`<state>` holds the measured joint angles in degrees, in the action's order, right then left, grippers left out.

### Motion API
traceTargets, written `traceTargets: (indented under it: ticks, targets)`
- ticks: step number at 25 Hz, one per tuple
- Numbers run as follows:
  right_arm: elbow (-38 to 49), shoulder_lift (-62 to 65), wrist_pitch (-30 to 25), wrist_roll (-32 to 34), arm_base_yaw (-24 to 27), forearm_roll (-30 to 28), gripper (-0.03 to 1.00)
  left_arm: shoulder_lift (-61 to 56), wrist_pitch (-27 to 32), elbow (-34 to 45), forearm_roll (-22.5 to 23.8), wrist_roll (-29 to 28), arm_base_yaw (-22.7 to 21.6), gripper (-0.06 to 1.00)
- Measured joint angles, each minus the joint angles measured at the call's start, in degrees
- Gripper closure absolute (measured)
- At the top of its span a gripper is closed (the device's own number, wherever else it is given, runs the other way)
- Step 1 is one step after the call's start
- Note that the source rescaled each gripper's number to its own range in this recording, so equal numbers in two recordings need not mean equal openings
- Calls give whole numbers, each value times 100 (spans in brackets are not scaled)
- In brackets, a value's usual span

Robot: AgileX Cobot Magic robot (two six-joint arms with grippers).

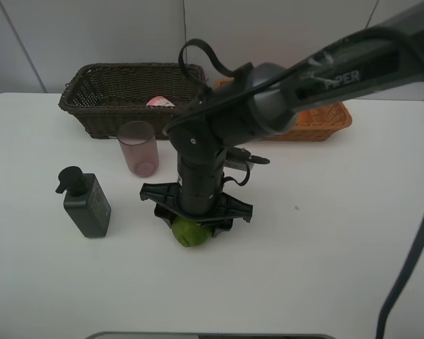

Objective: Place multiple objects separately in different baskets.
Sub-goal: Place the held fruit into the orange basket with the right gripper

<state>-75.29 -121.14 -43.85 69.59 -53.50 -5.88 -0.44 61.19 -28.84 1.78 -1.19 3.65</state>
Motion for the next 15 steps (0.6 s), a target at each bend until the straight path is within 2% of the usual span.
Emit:
traceTargets:
  ticks: [15]
  targets:
    - [0, 41, -5, 0, 0, -2, 44, 0, 0, 0, 0, 0, 0, 1]
